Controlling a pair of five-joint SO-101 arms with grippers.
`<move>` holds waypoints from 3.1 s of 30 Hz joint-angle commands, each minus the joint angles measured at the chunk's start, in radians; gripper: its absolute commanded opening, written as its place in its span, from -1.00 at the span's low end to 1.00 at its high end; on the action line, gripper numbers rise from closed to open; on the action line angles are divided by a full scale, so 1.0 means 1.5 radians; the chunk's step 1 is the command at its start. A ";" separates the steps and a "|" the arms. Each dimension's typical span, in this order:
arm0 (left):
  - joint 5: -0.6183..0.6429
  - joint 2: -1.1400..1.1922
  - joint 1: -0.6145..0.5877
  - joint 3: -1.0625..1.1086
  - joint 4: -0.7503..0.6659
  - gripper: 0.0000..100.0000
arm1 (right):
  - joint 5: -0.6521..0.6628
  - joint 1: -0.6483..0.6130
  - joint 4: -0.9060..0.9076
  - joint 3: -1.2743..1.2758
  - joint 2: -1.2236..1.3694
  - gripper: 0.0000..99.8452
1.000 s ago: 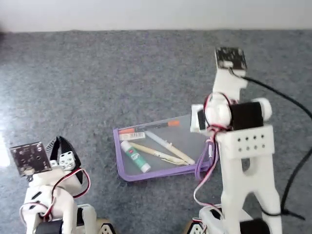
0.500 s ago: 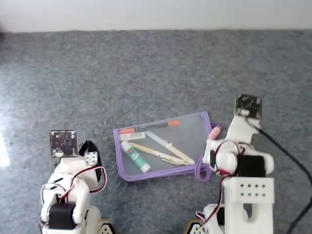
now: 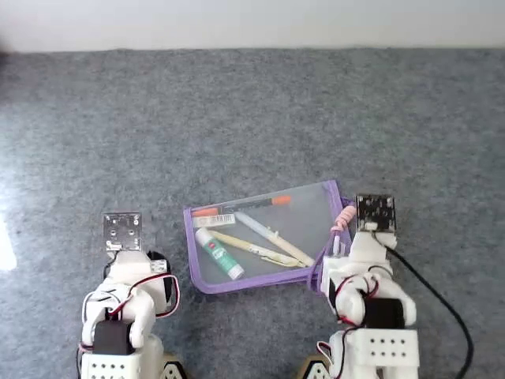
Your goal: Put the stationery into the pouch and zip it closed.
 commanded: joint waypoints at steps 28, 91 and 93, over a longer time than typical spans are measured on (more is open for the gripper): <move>-0.007 -0.006 0.000 -0.005 -0.011 -0.97 | 0.006 0.007 0.117 0.149 -0.253 -0.98; -0.007 -0.006 0.000 -0.005 -0.011 -0.97 | 0.006 0.006 0.117 0.149 -0.253 -0.98; -0.007 -0.006 0.000 -0.005 -0.011 -0.97 | 0.006 0.006 0.117 0.149 -0.253 -0.98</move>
